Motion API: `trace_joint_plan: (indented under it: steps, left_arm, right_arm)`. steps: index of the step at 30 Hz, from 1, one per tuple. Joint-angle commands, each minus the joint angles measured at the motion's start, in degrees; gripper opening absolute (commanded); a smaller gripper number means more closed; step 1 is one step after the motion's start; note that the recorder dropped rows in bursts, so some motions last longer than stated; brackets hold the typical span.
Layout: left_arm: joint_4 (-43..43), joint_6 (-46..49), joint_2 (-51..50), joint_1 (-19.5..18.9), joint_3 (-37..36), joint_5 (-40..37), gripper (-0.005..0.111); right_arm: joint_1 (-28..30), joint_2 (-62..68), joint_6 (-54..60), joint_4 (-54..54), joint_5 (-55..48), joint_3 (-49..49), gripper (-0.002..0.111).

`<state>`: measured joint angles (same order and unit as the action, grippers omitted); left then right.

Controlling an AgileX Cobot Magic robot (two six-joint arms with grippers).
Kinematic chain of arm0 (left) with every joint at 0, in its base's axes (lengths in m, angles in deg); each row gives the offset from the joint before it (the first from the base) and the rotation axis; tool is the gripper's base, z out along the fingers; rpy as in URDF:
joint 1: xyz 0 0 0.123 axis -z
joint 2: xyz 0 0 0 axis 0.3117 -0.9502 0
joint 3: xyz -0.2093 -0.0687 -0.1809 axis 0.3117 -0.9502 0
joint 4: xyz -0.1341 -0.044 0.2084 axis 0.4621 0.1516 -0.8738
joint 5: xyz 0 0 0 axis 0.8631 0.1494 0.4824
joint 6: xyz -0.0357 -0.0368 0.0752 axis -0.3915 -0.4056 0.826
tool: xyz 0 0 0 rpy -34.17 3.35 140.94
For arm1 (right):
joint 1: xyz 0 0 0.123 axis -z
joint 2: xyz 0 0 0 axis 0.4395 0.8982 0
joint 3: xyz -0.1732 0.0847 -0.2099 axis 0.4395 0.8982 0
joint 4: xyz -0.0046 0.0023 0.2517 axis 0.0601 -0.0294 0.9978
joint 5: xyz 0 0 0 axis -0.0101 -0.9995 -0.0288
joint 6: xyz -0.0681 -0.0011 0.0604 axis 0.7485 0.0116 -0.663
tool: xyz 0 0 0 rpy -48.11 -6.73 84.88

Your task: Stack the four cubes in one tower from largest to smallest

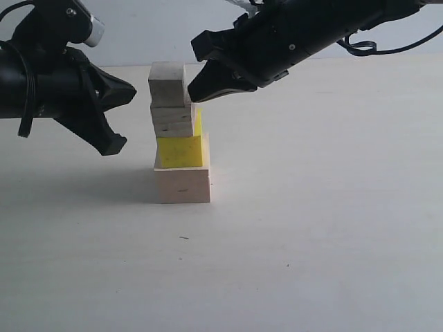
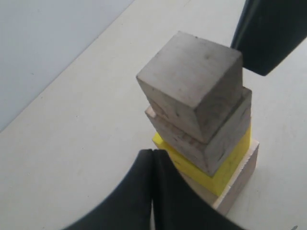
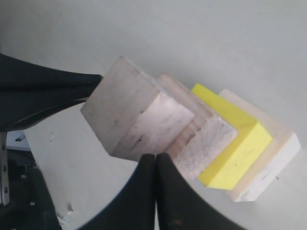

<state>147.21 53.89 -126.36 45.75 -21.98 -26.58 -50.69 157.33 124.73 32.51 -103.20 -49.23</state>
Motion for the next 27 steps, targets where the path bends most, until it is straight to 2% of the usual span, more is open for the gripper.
trace_joint_plan:
  steps: [1,5,27]
  left_arm:
    - [1.26,-0.21,0.59,-0.15,-0.06,-2.37,0.0]
    - [1.26,-0.21,0.59,-0.15,-0.06,-3.7,0.0]
    - [1.0,-0.21,-2.81,-0.15,-0.54,-2.12,0.0]
  right_arm:
    - [-0.01,-0.02,-2.73,-3.2,2.44,0.2,0.0]
    - [-0.01,-0.15,-7.43,-9.03,4.44,0.2,0.0]
    - [-0.01,-0.15,-8.61,-9.18,4.68,0.2,0.0]
